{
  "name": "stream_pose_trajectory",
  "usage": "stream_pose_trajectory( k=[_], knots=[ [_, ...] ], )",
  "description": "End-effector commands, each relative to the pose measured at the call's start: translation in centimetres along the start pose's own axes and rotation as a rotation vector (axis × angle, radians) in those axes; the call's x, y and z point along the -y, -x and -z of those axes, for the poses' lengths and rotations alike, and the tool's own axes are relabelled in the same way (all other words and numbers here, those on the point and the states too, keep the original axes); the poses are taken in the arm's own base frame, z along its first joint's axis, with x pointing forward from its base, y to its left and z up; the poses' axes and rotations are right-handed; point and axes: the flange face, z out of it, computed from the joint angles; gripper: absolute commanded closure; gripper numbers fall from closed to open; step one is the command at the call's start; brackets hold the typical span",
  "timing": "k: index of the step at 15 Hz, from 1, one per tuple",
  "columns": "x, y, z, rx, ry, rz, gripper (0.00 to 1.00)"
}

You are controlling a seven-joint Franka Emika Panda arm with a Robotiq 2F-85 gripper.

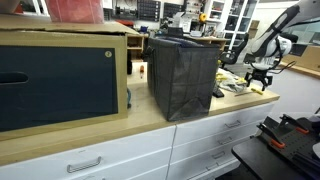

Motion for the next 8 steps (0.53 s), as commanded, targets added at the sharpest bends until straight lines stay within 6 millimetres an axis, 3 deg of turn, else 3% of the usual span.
stream_pose_trajectory(
  k=[1, 4, 5, 6, 8],
  knots=[
    [1.3, 0.3, -0.5, -0.03, 0.021, -0.004, 0.0],
    [1.7, 0.7, -1.3, -0.035, 0.032, -0.008, 0.0],
    [1.7, 0.7, -1.5, -0.035, 0.037, -0.005, 0.04],
    [1.5, 0.8, -1.7, -0.034, 0.041, -0.006, 0.26],
    [1.2, 0.7, -1.9, -0.033, 0.044, -0.011, 0.32]
  ],
)
